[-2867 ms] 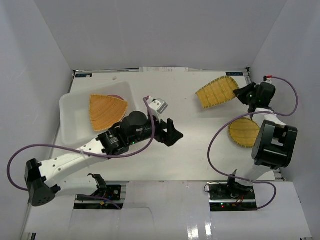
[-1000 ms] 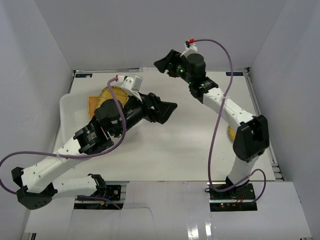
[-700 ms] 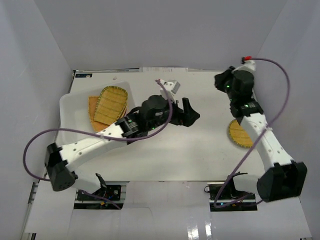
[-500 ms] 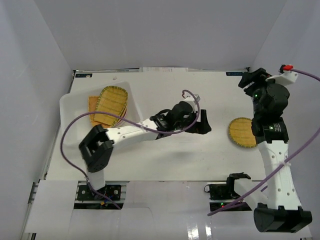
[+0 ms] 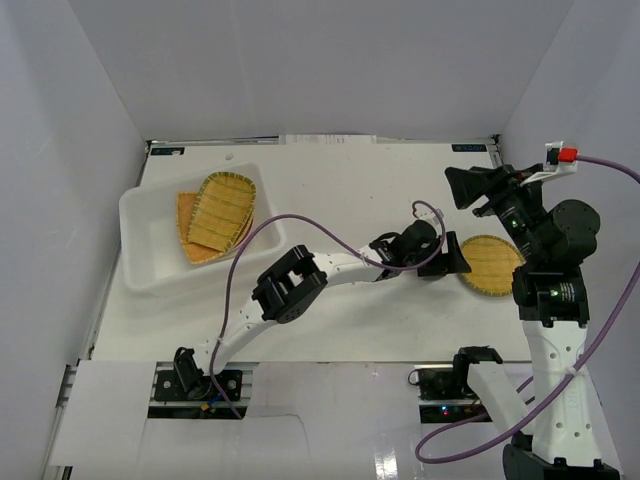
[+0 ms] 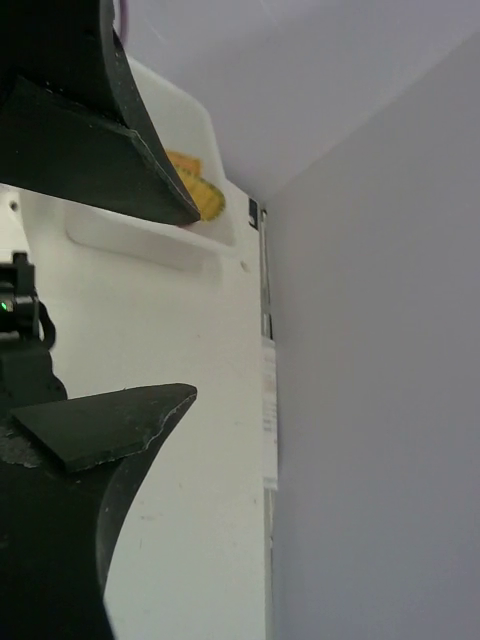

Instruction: Place the plates into the plastic bin on the countertop

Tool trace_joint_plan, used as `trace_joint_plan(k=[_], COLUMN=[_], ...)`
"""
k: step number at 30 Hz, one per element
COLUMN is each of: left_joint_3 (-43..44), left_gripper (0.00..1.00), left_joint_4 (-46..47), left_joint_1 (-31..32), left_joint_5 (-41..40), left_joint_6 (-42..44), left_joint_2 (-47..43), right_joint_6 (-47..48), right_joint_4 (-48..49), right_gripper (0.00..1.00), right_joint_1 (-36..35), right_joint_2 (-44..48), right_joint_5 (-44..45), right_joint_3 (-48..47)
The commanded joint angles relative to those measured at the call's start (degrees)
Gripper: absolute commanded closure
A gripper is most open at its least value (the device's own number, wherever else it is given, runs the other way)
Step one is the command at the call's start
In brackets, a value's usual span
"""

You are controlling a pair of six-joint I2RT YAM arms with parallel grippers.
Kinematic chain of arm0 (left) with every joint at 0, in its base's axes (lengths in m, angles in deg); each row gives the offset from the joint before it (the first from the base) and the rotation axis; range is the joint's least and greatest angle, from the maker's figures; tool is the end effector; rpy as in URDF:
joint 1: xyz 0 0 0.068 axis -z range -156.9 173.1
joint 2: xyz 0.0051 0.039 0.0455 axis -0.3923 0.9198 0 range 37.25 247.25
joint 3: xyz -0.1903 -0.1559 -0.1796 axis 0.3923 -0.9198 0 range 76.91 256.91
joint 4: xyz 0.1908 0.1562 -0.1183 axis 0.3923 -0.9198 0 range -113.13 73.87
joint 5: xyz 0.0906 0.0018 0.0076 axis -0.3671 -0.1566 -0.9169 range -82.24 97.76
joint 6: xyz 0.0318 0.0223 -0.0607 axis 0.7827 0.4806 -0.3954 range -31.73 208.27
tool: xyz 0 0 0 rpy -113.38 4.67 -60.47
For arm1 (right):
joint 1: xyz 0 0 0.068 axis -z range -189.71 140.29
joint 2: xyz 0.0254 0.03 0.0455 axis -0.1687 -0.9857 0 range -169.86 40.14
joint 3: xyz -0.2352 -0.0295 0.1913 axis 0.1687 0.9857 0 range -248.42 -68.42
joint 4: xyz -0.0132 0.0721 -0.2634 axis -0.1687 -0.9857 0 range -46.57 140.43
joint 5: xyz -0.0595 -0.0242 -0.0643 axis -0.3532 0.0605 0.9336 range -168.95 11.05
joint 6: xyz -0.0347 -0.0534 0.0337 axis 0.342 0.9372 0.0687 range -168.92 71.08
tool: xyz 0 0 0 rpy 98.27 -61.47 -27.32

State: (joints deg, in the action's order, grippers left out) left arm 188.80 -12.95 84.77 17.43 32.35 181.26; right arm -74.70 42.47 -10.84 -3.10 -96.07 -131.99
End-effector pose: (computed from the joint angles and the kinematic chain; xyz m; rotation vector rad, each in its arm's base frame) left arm 0.2886 -0.5563 0.1374 0.2398 2.3900 -1.3154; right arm 0.1521 0.0206 0.4906 0.0420 1.3894 0.5951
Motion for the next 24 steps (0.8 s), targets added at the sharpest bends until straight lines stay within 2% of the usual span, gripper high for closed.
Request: trace_joint_plan(k=[1,4,5,7,10,11,14,16,17,19,20,22,24], left_joint_3=[5.4,8.5,9.7,14.2,18.3,18.2,13.3,7.4,-0.4,-8.3,-15.1,-20.6,-27.7], left_gripper=[0.12,0.17,0.23,0.28,0.59,0.77,1.0,1.0,1.0,1.0,1.0,1.0,1.0], left_joint_4=[-0.5,-0.5,-0.8,-2.4,-5.0,-4.9,-3.6,0.6,5.2,12.3,14.7,19.8,22.4], left_joint_1=[0.1,0.2,0.2,0.4,0.4,0.3,-0.2,-0.5,-0.7,-1.1,-1.7,-3.1,-4.2], left_joint_5=[0.4,-1.5,-2.0,-3.3,-5.5,-5.9,-5.6,-5.5,-5.2,-4.9,-3.5,-2.0,-0.3], left_joint_6=[-6.3,-11.4,-12.3,-14.1,-15.3,-15.4,-14.0,-10.6,-9.3,-6.2,-5.3,-3.6,-0.7], left_joint_2=[4.7,9.2,10.3,13.7,16.9,17.1,14.7,8.3,5.3,-4.5,-8.0,-14.8,-25.5], right_joint_6=[-5.2,-6.1,-6.1,-6.5,-6.9,-7.0,-6.2,-5.9,-5.8,-5.9,-6.2,-6.7,-7.9], right_joint_4=[6.1,6.7,6.6,6.5,6.8,6.9,6.3,5.7,5.6,5.7,5.8,6.1,7.1], right_gripper=[0.3,0.3,0.3,0.3,0.3,0.3,0.3,0.3,0.3,0.3,0.3,0.29,0.27], right_joint_1=[0.0,-1.0,-1.4,-2.2,-3.1,-3.4,-3.8,-3.9,-3.8,-4.0,-4.0,-4.1,-4.1], right_joint_2=[2.4,4.4,4.7,5.0,5.1,5.2,5.5,5.0,4.8,4.5,4.3,3.9,3.6], right_joint_5=[-9.3,-9.0,-8.6,-7.7,-7.8,-7.9,-6.8,-6.4,-6.3,-6.3,-6.3,-6.4,-6.2], right_joint_3=[3.7,5.9,6.2,6.9,7.9,8.2,9.0,8.8,8.3,7.8,6.8,5.9,4.5])
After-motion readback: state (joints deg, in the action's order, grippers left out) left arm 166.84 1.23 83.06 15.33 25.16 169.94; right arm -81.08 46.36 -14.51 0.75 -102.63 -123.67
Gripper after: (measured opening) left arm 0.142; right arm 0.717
